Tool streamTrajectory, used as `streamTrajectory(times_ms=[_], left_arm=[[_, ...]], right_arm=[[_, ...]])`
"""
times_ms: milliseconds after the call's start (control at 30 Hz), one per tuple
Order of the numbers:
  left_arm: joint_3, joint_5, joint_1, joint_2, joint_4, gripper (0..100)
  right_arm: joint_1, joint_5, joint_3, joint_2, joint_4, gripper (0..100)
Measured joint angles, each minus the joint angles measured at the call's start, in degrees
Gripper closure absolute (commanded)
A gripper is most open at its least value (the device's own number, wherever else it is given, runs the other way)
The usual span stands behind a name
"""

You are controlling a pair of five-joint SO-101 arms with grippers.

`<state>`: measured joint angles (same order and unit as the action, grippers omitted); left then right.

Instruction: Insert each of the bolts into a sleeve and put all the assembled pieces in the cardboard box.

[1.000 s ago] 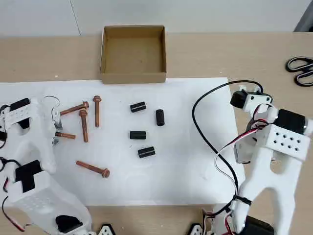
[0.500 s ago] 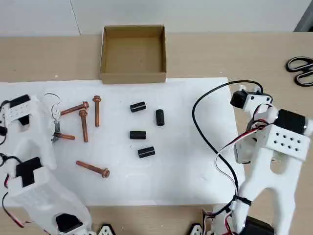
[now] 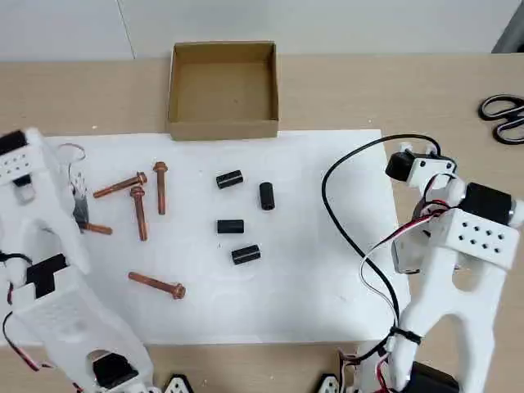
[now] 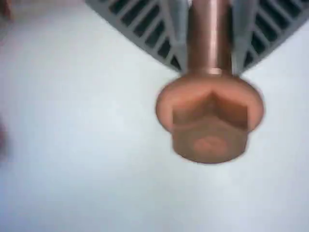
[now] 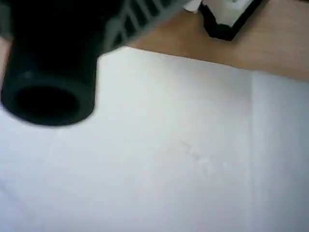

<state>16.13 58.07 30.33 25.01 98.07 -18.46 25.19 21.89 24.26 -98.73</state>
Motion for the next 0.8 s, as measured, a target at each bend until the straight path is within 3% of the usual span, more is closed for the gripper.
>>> streamTrajectory(times_ms=[133,300,400,800], left_arm=[[3.3,-1.4,-1.5,-0.1,0.7,99],[3.4,-5.9,-4.7,-5.7,1.1,99],[3.4,-7.1,-8.5,-10.5,1.1,99],[3.4,-19.1,-21.9,-26.6,1.6,99]], right_arm=[[0.4,0.0,0.0,0.0,0.0,99.5],[6.2,0.0,-0.3,0.0,0.0,99.5],[11.8,-1.3,-2.0,0.0,0.0,99.5],[40.0,-18.7,-3.2,0.0,0.0,99.5]])
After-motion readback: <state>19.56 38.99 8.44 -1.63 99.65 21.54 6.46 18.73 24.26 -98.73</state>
